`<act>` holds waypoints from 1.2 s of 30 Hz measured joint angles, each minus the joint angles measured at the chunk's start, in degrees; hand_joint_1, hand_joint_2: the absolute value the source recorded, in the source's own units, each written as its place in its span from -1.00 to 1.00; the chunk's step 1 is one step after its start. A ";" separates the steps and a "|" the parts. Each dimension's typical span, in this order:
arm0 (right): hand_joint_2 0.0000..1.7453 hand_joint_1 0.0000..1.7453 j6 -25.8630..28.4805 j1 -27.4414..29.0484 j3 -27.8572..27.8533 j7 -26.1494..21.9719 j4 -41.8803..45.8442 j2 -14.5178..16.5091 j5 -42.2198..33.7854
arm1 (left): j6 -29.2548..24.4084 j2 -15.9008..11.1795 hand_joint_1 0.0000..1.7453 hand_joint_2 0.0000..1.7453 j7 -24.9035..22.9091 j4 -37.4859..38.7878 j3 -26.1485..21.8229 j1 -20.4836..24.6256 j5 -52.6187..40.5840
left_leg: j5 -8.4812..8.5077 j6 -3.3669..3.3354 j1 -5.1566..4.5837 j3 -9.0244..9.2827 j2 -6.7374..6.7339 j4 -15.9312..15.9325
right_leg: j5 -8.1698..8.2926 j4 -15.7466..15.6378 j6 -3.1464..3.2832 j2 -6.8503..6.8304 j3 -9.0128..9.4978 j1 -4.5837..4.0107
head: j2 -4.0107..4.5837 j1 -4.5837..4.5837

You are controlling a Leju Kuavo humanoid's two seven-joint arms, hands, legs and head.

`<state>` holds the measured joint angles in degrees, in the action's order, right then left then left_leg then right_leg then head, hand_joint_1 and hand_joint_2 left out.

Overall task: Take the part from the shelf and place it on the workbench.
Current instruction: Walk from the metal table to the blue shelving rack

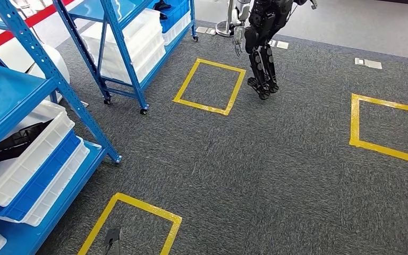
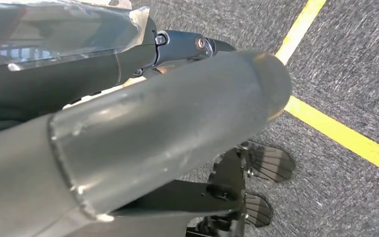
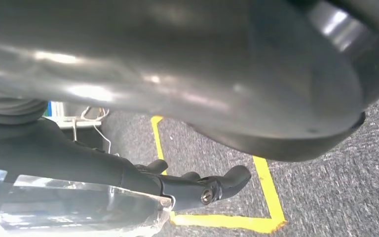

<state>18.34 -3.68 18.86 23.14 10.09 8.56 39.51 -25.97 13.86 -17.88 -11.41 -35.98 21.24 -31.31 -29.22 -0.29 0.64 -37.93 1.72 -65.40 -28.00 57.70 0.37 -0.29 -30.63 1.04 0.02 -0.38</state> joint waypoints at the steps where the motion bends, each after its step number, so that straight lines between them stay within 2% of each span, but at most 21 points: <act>1: -1.00 -1.00 -0.02 0.11 -0.08 -0.17 -0.01 -0.07 -0.03 | 0.00 0.07 -1.00 -1.00 -0.02 0.02 0.01 0.02 -0.01 | -1.93 0.20 0.05 -1.94 -0.73 -4.07 | -0.04 0.01 0.26 -0.61 -0.07 -0.15 | 0.00 -0.10; 3: -1.00 -1.00 -0.04 0.23 -0.18 -0.39 -0.01 -0.22 -0.03 | 0.00 0.10 -1.00 -1.00 -0.03 0.05 -0.01 -0.06 -0.01 | -3.51 0.33 0.11 -4.46 -1.16 -9.26 | -0.11 0.03 0.41 -1.83 -0.16 -0.44 | 0.00 -0.11; 4: -1.00 -1.00 -0.05 0.24 -0.22 -0.44 -0.01 -0.27 -0.02 | -0.01 0.10 -1.00 -1.00 -0.04 0.08 -0.01 -0.11 -0.01 | -2.70 0.24 0.09 -4.13 -1.33 -8.71 | -0.15 0.03 0.46 -2.38 -0.14 -0.56 | 0.00 -0.12; 5: -1.00 -1.00 -0.07 0.23 -0.25 -0.45 -0.01 -0.28 0.02 | -0.02 0.10 -1.00 -1.00 -0.05 0.08 -0.02 -0.13 -0.01 | -1.06 0.01 0.04 -2.61 -1.67 -5.95 | -0.21 0.03 0.52 -2.92 -0.06 -0.67 | 0.00 -0.12; 7: -1.00 -1.00 -0.10 0.21 -0.28 -0.45 -0.01 -0.27 0.10 | -0.05 0.08 -1.00 -1.00 -0.06 0.08 -0.02 0.01 -0.02 | 2.10 -0.78 -0.41 1.87 -3.92 2.19 | -0.39 0.05 0.52 -3.83 0.17 -1.02 | 0.00 -0.11; 9: -1.00 -1.00 -0.11 0.17 -0.30 -0.45 -0.01 -0.28 0.15 | -0.08 0.14 -1.00 -1.00 -0.06 0.07 -0.01 0.28 -0.03 | 3.02 -1.43 -0.99 4.09 -5.58 6.55 | -0.62 0.08 0.24 -4.65 0.25 -1.38 | 0.00 -0.07; 10: -1.00 -1.00 -0.11 0.17 -0.31 -0.45 -0.01 -0.27 0.15 | -0.08 0.16 -1.00 -1.00 -0.06 0.07 -0.01 0.38 -0.03 | 2.86 -1.59 -1.21 4.09 -5.46 6.86 | -0.71 0.03 0.03 -5.12 0.30 -1.49 | 0.00 -0.04; 12: -1.00 -1.00 -0.11 0.14 -0.33 -0.46 0.00 -0.26 0.20 | -0.12 0.18 -1.00 -1.00 -0.06 0.08 -0.01 0.42 -0.04 | 3.25 -2.00 -1.07 4.28 -4.21 7.48 | -0.96 0.08 -0.38 -5.47 0.45 -1.52 | 0.00 -0.08; 14: -1.00 -1.00 -0.11 0.17 -0.37 -0.47 0.01 -0.29 0.28 | -0.14 0.25 -1.00 -1.00 -0.06 0.09 -0.02 0.53 -0.05 | 3.88 -2.56 -0.61 4.71 -2.98 8.26 | -2.54 2.81 -0.57 -3.23 -0.57 -1.39 | 0.00 0.01; 16: -1.00 -1.00 -0.10 0.28 -0.43 -0.50 0.01 -0.43 0.31 | -0.12 0.45 -1.00 -1.00 -0.06 0.09 -0.02 0.64 -0.05 | 4.16 -2.85 -0.40 4.77 -1.73 8.46 | -5.59 9.76 -0.46 -0.69 -3.80 -0.96 | 0.00 0.19; 18: -1.00 -1.00 -0.04 0.26 -0.47 -0.57 0.01 -0.54 0.31 | -0.11 0.58 -1.00 -1.00 -0.07 0.10 -0.02 0.58 -0.05 | 4.17 -2.84 -0.35 4.74 -0.40 8.41 | -7.25 15.52 -0.87 -0.21 -6.67 -0.54 | 0.00 0.30; 20: -1.00 -1.00 0.01 0.15 -0.49 -0.62 0.01 -0.59 0.31 | -0.11 0.58 -1.00 -1.00 -0.08 0.12 -0.02 0.51 -0.05 | 4.09 -2.65 -0.15 4.77 1.02 8.19 | -5.27 13.34 -2.25 -0.04 -5.82 0.03 | 0.00 0.31; 22: -1.00 -1.00 0.00 0.14 -0.50 -0.61 0.01 -0.63 0.31 | -0.11 0.58 -1.00 -1.00 -0.08 0.14 -0.02 0.53 -0.05 | 3.79 -2.03 0.06 4.54 2.38 7.49 | -2.04 5.87 -3.72 1.43 -2.56 0.76 | 0.00 0.35; 23: -1.00 -1.00 -0.01 0.14 -0.50 -0.61 0.00 -0.62 0.32 | -0.11 0.58 -1.00 -1.00 -0.08 0.14 -0.02 0.56 -0.05 | 3.62 -1.61 0.07 4.24 2.94 7.05 | -1.17 3.15 -3.83 2.23 -1.37 0.93 | 0.00 0.39; 25: -1.00 -1.00 -0.02 0.20 -0.50 -0.61 -0.01 -0.55 0.34 | -0.11 0.60 -1.00 -1.00 -0.08 0.14 -0.02 0.58 -0.07 | 3.63 -0.80 0.03 3.64 3.72 6.62 | -0.98 1.50 -3.14 3.01 -0.70 0.78 | 0.00 0.37; 26: -1.00 -1.00 -0.02 0.21 -0.50 -0.61 -0.01 -0.51 0.34 | -0.13 0.60 -1.00 -1.00 -0.08 0.14 -0.02 0.55 -0.09 | 3.77 -0.54 0.13 3.44 4.04 6.63 | -0.81 1.47 -2.66 2.60 -0.64 0.66 | 0.00 0.31; 28: -1.00 -1.00 -0.02 0.14 -0.50 -0.62 0.00 -0.43 0.37 | -0.15 0.56 -1.00 -1.00 -0.09 0.14 -0.02 0.47 -0.15 | 3.34 -0.11 0.36 2.97 3.20 5.90 | -0.59 1.41 -1.98 1.78 -0.60 0.67 | 0.00 0.18; 31: -1.00 -1.00 -0.02 0.26 -0.50 -0.63 0.01 -0.39 0.45 | -0.17 0.56 -1.00 -1.00 -0.11 0.14 -0.01 0.60 -0.29 | -0.96 0.33 0.40 -0.82 -0.32 -2.00 | -0.61 1.31 -0.90 0.10 -0.53 0.38 | 0.00 -0.25; 33: -1.00 -1.00 -0.01 0.39 -0.50 -0.63 0.01 -0.45 0.48 | -0.20 0.58 -1.00 -1.00 -0.13 0.15 -0.01 0.50 -0.33 | -3.31 0.38 0.42 -4.01 -1.00 -8.38 | -0.79 1.31 -0.54 -1.21 -0.57 -0.06 | 0.00 -0.30; 34: -1.00 -1.00 -0.02 0.41 -0.50 -0.62 0.01 -0.48 0.49 | -0.24 0.58 -1.00 -1.00 -0.14 0.15 -0.02 0.40 -0.32 | -3.12 0.25 0.41 -4.43 -1.13 -9.24 | -0.85 1.32 -0.45 -1.84 -0.55 -0.24 | 0.00 -0.32; 36: -1.00 -1.00 -0.06 0.39 -0.50 -0.61 0.01 -0.49 0.56 | -0.34 0.57 -1.00 -1.00 -0.15 0.16 -0.02 0.33 -0.32 | -0.16 -0.42 0.21 -2.02 -1.69 -4.86 | -0.99 1.31 -0.27 -2.96 -0.33 -0.52 | 0.00 -0.32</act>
<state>18.28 -3.29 18.36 22.53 10.10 8.07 40.07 -26.31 14.43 -18.03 -11.26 -36.00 21.57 -31.63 -29.38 -0.70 0.85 -39.95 0.03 -70.26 -29.00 59.01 0.10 -3.25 -30.96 0.52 0.02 -0.70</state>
